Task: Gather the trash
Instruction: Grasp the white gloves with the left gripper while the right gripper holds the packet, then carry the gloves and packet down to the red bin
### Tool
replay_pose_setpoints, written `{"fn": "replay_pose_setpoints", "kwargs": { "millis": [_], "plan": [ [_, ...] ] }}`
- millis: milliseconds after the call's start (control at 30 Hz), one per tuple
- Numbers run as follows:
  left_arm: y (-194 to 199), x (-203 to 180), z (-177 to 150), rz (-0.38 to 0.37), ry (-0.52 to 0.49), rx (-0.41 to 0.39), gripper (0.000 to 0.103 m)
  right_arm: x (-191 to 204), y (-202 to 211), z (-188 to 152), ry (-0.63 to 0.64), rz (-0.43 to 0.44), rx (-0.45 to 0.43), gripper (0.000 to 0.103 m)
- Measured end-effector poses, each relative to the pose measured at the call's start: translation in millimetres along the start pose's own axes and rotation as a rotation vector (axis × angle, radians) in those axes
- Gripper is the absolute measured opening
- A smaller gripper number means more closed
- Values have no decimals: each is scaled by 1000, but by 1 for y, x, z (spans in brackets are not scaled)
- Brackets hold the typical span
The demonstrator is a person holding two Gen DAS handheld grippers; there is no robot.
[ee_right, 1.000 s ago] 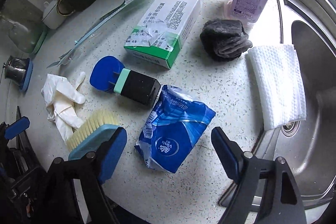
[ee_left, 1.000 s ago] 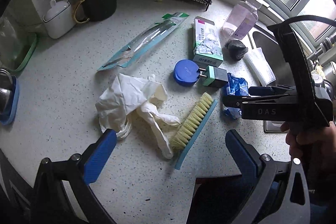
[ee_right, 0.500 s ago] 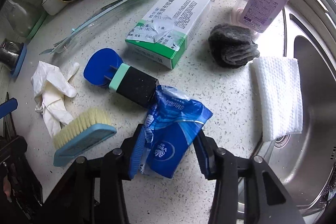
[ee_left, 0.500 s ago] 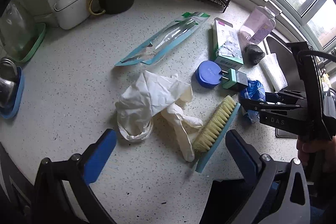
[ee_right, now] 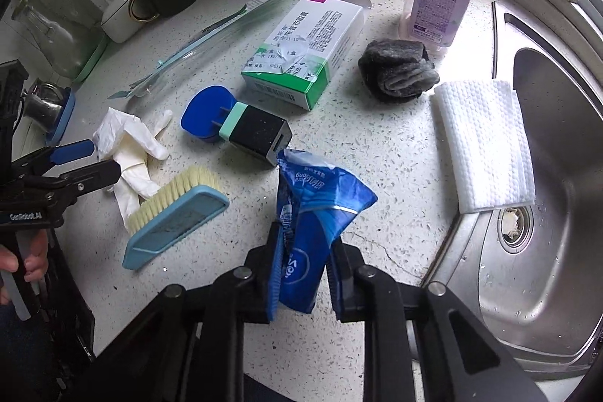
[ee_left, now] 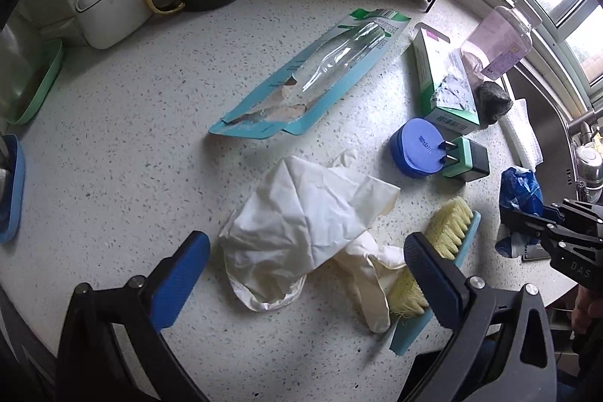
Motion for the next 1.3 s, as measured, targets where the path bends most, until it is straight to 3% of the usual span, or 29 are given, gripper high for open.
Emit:
{"fn": "replay_pose_setpoints", "kwargs": {
  "millis": [67,300,367,567,667,733,833,1100,1300],
  "plan": [
    [-9,-3,1,3,-17,24,90,0,3,1,-10,19,-9,19],
    [-26,-17,0,34,-94,54,80,-2,5,8,-23,27,-27,19],
    [-25,-18,1,62,-113,46,65,-2,5,9,-26,30,-34,19],
    [-24,-17,1,122,-143,41,42,4,7,9,-12,49,-44,19],
    [-21,-13,3,127,-108,44,24,4,8,9,-5,55,-56,19],
    [-17,-10,2,128,-94,48,18,4,11,9,3,52,-63,19],
    [-5,-9,-4,139,-101,27,16,4,18,7,17,45,-73,19],
    [53,-24,-24,38,-47,-48,12,8,42,2,51,47,-136,19],
    [92,-49,-54,24,-68,-102,11,17,66,-21,86,54,-180,19]
  ]
}}
Point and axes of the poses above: each gripper's, at about its wrist camera, not at the fingertips, and y roughly against the way its jaws point, x to its left, z to its top, the point moved 5 cm from there along -y, roughly the way its jaws point, and after that the axes turned 15 degrees about y, right-handed, at the moved point
